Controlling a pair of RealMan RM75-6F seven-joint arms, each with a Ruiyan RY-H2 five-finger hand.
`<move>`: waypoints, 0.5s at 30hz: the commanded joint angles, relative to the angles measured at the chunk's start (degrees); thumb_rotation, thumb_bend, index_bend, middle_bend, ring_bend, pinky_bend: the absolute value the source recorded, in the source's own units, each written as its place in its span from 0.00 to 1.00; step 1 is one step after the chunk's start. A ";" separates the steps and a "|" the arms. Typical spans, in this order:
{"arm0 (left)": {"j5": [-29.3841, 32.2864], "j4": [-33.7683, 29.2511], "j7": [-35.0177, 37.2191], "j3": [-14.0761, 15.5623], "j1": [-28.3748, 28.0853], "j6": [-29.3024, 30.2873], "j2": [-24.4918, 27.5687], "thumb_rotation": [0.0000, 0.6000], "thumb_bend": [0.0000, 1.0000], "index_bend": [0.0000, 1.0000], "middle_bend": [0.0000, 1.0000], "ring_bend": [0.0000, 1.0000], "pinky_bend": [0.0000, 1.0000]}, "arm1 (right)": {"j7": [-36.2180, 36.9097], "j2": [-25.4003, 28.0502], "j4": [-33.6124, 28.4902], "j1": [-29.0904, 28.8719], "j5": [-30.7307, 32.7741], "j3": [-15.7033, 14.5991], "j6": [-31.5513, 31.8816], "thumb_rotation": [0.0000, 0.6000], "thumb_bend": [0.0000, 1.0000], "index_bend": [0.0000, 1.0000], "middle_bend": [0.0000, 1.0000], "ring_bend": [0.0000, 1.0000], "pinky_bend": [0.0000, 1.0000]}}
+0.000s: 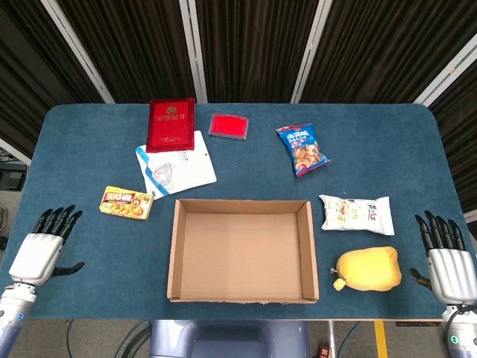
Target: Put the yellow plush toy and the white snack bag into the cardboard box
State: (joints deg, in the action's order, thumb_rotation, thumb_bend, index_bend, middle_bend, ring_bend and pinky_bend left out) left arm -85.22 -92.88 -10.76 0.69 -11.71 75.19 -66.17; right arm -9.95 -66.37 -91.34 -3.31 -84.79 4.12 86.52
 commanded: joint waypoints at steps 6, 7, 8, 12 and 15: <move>-0.05 -0.13 0.24 0.00 0.02 0.08 0.12 0.94 0.07 0.06 0.00 0.00 0.00 | -0.76 0.25 -0.74 0.32 0.26 -0.35 -0.12 1.00 0.00 0.00 0.00 0.00 0.00; -0.17 -0.20 0.35 -0.04 0.01 0.21 0.13 0.94 0.07 0.06 0.00 0.00 0.00 | -1.08 0.48 -1.42 0.58 0.54 -0.76 -0.44 1.00 0.00 0.00 0.00 0.00 0.00; -0.20 -0.23 0.39 -0.05 0.01 0.25 0.14 0.94 0.07 0.06 0.00 0.00 0.00 | -1.12 0.68 -1.97 0.72 0.66 -1.07 -0.72 1.00 0.00 0.00 0.00 0.00 0.00; -0.17 -0.33 0.70 -0.25 -0.01 0.45 0.20 0.94 0.07 0.06 0.00 0.00 0.00 | -2.86 1.99 -5.25 1.01 -0.18 -2.95 -2.13 1.00 0.00 0.00 0.00 0.00 0.00; 0.19 -0.03 0.91 -0.38 -0.38 -0.30 0.06 0.93 0.06 0.06 0.00 0.00 0.00 | -6.14 2.71 -7.82 0.82 -1.60 -4.64 -3.57 1.00 0.00 0.00 0.00 0.00 0.00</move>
State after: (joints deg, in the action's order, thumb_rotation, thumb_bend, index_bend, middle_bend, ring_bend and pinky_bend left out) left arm -85.21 -93.03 -9.96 0.36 -11.93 75.20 -66.05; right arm -14.18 -64.32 -97.51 -2.47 -85.47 0.68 83.99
